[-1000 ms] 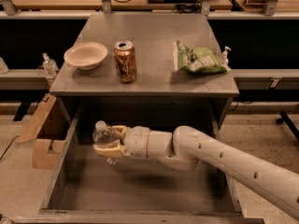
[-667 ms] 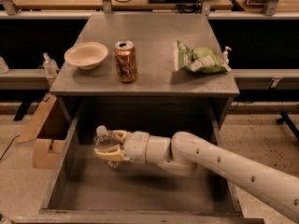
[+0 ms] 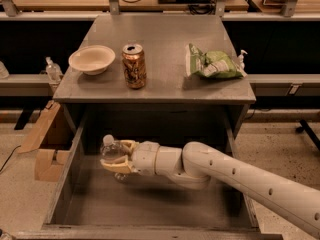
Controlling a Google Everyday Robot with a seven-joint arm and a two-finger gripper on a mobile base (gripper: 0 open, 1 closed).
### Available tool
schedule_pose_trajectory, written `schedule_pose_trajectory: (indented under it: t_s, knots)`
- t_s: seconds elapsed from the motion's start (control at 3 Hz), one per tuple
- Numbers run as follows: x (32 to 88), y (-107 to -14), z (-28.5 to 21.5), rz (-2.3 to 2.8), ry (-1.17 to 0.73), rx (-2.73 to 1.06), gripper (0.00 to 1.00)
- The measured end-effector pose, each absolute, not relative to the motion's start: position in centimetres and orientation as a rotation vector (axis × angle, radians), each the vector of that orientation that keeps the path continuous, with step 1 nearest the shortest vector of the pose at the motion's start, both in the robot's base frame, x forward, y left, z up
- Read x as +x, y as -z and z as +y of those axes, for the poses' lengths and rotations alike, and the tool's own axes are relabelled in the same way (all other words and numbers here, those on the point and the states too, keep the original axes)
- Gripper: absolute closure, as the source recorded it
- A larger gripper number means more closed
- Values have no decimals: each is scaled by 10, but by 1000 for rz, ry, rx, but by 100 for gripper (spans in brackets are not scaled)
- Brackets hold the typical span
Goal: Place water bottle into top drawer
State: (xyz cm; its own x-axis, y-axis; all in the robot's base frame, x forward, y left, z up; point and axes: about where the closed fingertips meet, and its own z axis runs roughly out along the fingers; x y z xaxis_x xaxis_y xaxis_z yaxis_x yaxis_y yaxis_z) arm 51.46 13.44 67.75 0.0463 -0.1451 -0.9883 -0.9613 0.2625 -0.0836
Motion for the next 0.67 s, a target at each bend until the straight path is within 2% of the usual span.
schedule_pose_trajectory:
  t_s: [0.67]
  knots:
    - [514, -678, 137, 1372, -895, -1136, 20]
